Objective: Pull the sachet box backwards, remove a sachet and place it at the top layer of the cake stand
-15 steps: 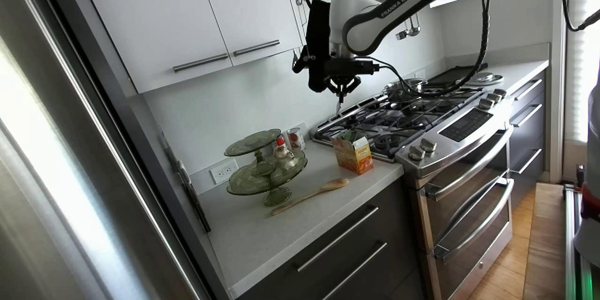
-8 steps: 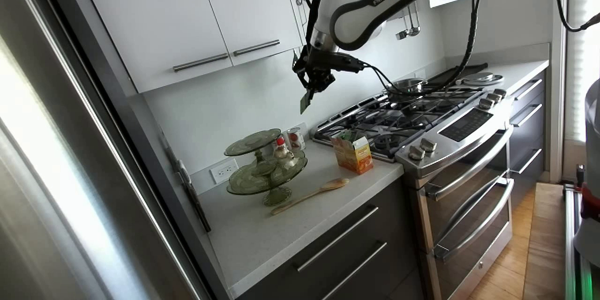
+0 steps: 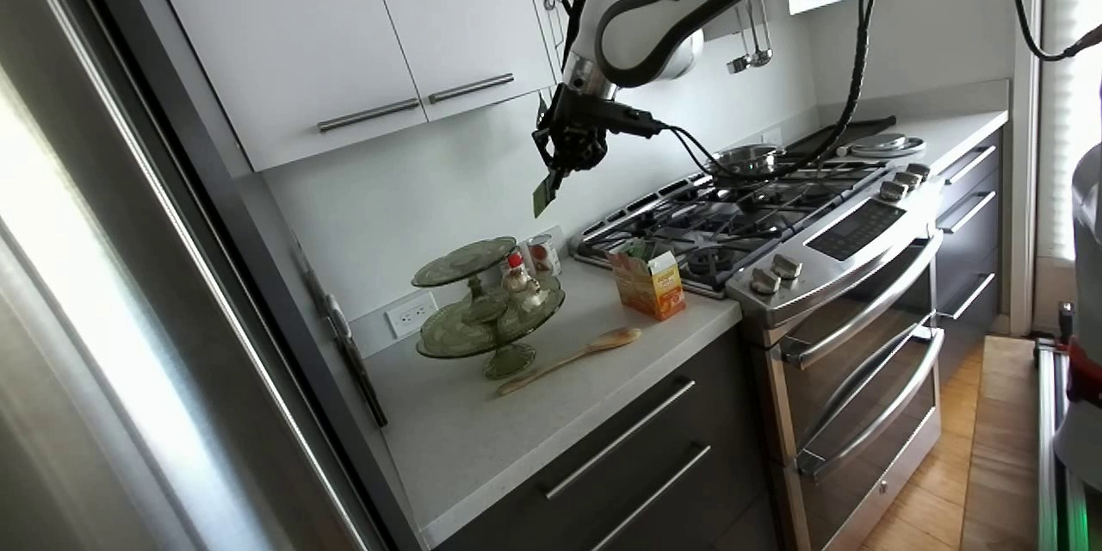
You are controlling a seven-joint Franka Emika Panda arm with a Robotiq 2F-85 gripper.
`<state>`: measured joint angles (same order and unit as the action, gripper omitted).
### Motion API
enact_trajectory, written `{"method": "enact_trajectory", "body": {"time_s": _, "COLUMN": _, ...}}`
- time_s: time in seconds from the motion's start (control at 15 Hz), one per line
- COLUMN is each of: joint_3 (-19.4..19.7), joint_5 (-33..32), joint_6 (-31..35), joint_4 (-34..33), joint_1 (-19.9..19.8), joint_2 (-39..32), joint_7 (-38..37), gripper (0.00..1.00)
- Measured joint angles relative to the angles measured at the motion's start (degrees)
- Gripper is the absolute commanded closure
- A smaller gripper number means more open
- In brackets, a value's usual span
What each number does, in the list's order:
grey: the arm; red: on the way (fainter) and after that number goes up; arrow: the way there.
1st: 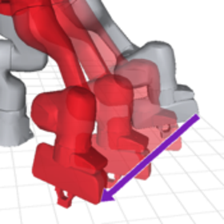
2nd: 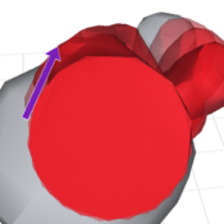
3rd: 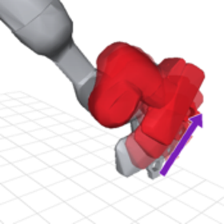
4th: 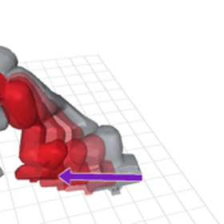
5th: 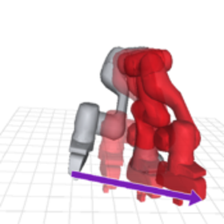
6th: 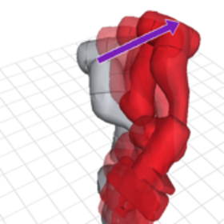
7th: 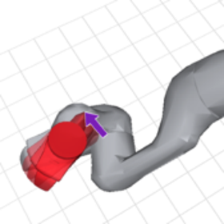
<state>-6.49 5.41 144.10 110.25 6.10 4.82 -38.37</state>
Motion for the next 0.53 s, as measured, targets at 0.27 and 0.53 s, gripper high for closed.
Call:
{"method": "enact_trajectory", "body": {"time_s": 0.27, "joint_3": -1.07, "joint_5": 6.92, "joint_6": 4.09, "joint_4": -1.86, "joint_1": 1.19, "joint_2": -2.05, "joint_7": 4.85, "gripper": 1.00}}
{"method": "enact_trajectory", "body": {"time_s": 0.53, "joint_3": -2.99, "joint_5": 19.98, "joint_6": 9.44, "joint_4": -6.57, "joint_1": 3.32, "joint_2": -7.84, "joint_7": 14.36, "gripper": 1.00}}
